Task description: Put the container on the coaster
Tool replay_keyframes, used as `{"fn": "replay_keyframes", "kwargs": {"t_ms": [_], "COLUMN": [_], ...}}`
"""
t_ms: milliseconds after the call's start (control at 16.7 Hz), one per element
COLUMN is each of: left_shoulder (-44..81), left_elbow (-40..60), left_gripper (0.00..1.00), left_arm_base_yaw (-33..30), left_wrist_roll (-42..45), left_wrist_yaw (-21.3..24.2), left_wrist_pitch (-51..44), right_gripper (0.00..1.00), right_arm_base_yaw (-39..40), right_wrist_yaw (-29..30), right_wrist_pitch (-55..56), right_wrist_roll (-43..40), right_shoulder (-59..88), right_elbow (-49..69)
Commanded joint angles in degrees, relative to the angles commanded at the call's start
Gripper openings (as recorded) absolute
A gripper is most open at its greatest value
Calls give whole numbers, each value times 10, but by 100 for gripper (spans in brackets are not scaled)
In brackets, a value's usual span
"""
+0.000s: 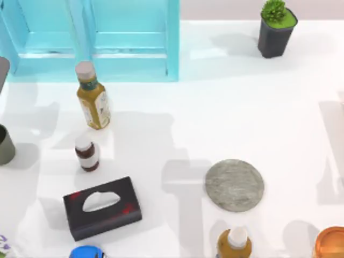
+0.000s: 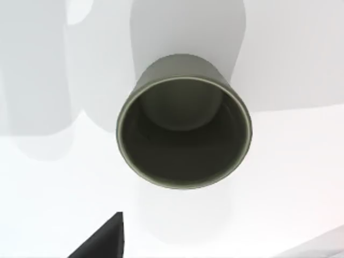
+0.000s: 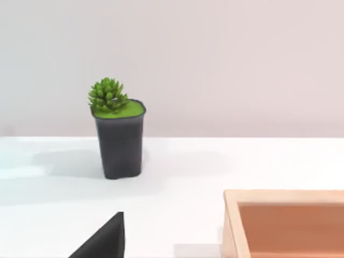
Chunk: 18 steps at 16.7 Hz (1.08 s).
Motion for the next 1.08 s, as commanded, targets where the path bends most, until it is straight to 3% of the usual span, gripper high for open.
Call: {"fn": "replay_keyframes", "kwargs": {"t_ms": [300,840,1080], "left_shoulder": [4,53,57], "left_elbow": [-17,-148,-160], "left_gripper": [100,100,100], "left_arm_base_yaw": [-2,2,2], "left_wrist_roll": [-2,2,3], "left_wrist_yaw": [0,0,0], "left_wrist_pitch": [20,201,218], "right_gripper": [100,100,100], "right_arm_base_yaw": [0,0,0], "right_wrist_yaw": [0,0,0], "right_wrist_pitch": [0,0,0], "right_wrist_roll": [0,0,0], "right_shoulder": [0,0,0], "right_elbow": [0,0,0]}}
